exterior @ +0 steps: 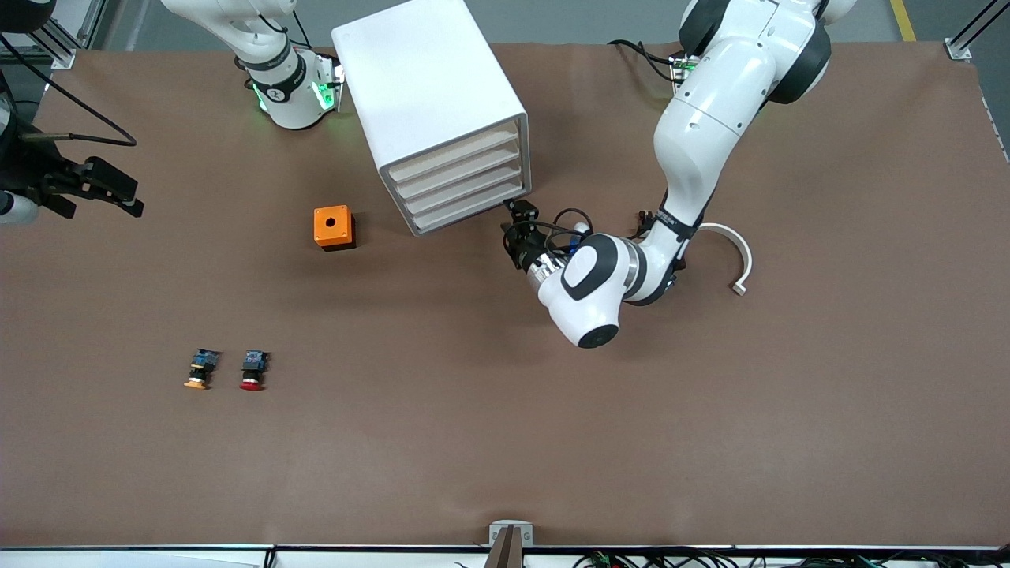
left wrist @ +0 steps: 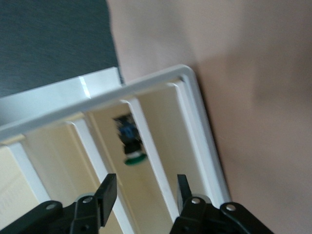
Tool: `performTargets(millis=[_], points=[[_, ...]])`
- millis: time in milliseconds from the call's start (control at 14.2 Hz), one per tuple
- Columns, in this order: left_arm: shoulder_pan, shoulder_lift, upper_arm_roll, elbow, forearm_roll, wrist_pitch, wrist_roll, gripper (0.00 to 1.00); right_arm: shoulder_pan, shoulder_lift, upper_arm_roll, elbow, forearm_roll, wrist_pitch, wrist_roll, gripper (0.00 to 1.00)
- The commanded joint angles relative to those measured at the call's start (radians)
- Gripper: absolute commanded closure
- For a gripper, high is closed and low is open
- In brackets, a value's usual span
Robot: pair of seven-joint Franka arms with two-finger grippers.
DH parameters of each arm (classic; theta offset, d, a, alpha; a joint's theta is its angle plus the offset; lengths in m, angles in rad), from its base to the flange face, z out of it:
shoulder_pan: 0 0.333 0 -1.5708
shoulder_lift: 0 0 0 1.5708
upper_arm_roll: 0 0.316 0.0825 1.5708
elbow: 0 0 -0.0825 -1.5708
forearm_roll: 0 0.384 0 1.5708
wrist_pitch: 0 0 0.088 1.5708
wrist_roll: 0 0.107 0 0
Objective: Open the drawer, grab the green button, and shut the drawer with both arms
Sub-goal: 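Reach the left gripper to the cabinet's drawer handle and grasp it, then pull the drawer open with the left gripper while the right gripper approaches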
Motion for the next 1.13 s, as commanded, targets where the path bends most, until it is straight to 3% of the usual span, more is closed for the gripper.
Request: performTargets(millis=[0,564,1058], points=[[-0.004,0.042,-0.003,0.007,-0.032,-0.064,-0.041,0.49,-0.003,-0.004,0.003,0.026,-0.006,-0.026,0.002,0.0],[-0.023,0.114,-0.005,0.007,-0.108,-0.081,-0.129,0.5,0.004,0.026,0.003,0.026,-0.042,-0.031,0.003,0.0],[-0.07,0.12,-0.003,-0.02,-0.107,-0.114,-0.129,0.52,-0.003,0.177,0.003,0.039,-0.052,0.011,0.003,0.0]])
